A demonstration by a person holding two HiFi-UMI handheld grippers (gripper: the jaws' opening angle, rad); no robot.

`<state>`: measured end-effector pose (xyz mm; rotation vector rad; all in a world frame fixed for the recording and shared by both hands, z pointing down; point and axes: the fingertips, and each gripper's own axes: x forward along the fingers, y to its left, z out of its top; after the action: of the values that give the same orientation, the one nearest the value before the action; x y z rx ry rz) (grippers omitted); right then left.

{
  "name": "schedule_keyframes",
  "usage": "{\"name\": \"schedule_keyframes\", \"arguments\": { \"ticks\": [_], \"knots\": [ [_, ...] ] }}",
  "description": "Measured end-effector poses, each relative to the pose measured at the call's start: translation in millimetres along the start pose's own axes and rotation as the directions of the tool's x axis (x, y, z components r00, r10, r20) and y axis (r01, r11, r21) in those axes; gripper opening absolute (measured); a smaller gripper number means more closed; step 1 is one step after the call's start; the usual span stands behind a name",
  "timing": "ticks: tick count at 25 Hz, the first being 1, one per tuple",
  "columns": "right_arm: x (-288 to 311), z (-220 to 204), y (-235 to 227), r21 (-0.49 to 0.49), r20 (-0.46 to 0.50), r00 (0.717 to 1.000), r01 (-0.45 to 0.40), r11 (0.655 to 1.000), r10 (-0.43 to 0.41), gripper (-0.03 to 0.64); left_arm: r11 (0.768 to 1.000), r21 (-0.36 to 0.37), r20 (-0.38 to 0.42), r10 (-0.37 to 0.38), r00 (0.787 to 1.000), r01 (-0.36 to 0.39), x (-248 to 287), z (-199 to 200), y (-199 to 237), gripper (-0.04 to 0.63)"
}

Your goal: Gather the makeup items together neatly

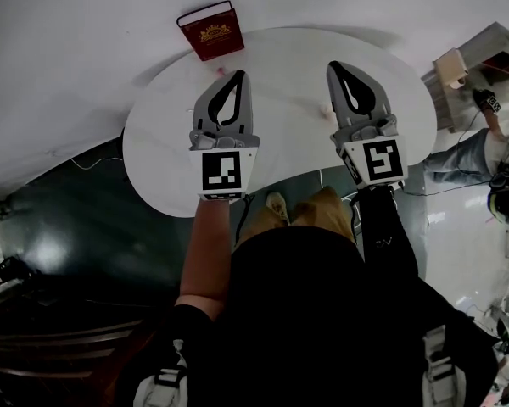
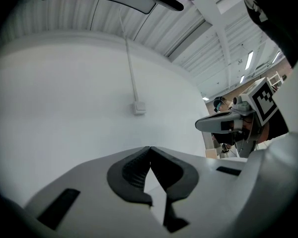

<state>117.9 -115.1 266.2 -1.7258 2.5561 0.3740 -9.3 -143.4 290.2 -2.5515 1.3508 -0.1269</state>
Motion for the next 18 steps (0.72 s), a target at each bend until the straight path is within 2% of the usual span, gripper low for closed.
{"name": "schedule_keyframes", "arguments": {
  "ticks": [3, 8, 14, 18],
  "knots": [
    [-3.6, -9.4, -13.1, -0.025, -0.038, 0.999, 0.011, 1.0, -0.012, 0.005, 0.998, -0.058, 0.001, 0.013, 1.0, -0.013, 7.2, -2.0, -4.3, 0.008],
    [-2.0, -4.0, -32.8, 0.019, -0.002, 1.0, 0.01, 1.0, -0.01, 0.005, 0.996, -0.074, -0.021, 0.044, 0.999, -0.045, 19.9, -2.0, -11.2, 0.008],
    [-7.1, -23.1, -51.6, -0.003, -0.06, 0.998, -0.007, 1.0, 0.007, 0.005, 0.995, -0.08, -0.035, 0.051, 0.998, -0.054, 29.9, -3.9, -26.1, 0.008],
    [-9.3, -36.3, -63.6, 0.003, -0.105, 0.994, 0.011, 1.0, -0.011, 0.005, 0.994, -0.085, -0.047, 0.062, 0.997, -0.066, 36.3, -7.5, -28.6, 0.008]
  ]
}}
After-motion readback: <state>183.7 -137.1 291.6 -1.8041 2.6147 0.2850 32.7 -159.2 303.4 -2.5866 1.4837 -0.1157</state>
